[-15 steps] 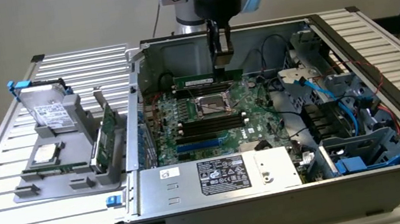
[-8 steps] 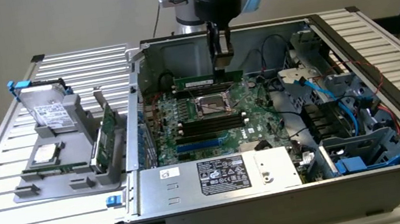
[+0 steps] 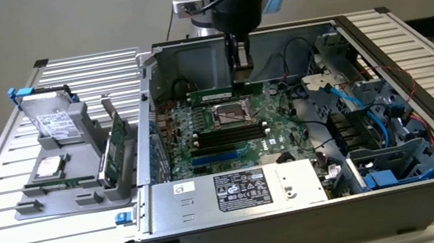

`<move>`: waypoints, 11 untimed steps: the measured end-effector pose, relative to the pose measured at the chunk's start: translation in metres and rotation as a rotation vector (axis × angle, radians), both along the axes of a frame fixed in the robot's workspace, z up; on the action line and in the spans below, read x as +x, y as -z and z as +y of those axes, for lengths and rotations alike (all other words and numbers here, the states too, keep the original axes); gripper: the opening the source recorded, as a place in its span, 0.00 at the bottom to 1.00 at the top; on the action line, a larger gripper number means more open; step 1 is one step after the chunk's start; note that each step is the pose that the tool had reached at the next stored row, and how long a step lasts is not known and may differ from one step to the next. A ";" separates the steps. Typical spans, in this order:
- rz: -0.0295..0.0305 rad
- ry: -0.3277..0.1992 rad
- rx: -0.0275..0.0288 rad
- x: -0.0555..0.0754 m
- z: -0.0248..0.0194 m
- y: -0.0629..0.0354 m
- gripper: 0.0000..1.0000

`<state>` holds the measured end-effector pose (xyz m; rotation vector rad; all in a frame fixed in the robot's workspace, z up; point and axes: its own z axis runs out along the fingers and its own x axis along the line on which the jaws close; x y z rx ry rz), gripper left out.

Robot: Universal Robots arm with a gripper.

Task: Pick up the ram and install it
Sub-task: 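Insert the ram into the slot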

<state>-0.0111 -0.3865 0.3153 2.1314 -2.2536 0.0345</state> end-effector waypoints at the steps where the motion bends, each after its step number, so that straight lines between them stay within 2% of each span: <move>1: 0.0000 0.000 -0.0001 0.000 0.0000 0.0018 0.12; 11: 0.0001 0.000 -0.0119 0.000 0.0000 0.0179 0.12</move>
